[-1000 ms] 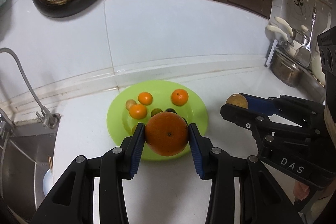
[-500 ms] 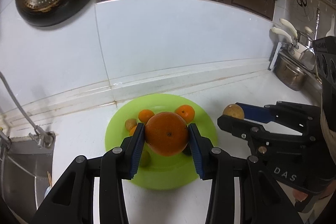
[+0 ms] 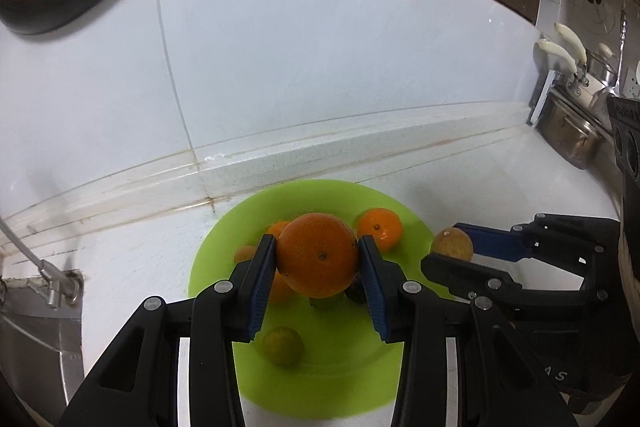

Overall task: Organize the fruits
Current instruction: 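Carry the orange and tan fruit over the green plate, then open both tools to release the orange and tan fruit onto the plate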

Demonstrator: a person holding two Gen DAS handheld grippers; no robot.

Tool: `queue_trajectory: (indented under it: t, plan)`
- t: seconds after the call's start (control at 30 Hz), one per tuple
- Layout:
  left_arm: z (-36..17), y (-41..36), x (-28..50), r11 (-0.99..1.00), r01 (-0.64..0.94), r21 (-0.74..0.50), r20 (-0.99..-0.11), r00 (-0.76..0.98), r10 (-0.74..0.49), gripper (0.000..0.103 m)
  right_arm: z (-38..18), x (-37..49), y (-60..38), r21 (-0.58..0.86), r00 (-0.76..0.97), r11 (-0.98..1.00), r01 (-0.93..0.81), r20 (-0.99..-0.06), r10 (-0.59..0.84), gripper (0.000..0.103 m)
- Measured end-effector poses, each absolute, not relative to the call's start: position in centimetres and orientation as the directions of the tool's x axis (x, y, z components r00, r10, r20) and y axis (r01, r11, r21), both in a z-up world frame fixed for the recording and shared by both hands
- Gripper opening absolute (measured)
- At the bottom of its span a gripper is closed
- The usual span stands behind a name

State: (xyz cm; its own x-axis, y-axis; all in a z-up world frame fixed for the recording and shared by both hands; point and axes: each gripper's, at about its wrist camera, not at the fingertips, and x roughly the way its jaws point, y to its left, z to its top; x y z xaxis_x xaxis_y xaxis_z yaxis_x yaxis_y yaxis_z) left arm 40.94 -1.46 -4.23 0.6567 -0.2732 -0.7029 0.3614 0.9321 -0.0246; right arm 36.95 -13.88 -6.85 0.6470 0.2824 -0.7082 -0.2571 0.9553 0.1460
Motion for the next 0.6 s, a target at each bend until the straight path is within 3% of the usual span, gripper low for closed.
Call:
queue_trajectory:
  t: [0.4,0.6]
  plan:
    - [-6.9,-1.7,43.4,0.922,0.383,-0.065,-0.746,0.595,-0.300,0.041,-9.0,39.3,-13.5,0.167,0.612,0.953,-0.251,-0.735,0.290,0.030]
    - [-6.4,-0.8,43.3,0.936,0.349,-0.039,-0.734,0.626,-0.264,0.053,-9.1,39.8,-13.4,0.169,0.619,0.956,-0.240,-0.732,0.285,0.032]
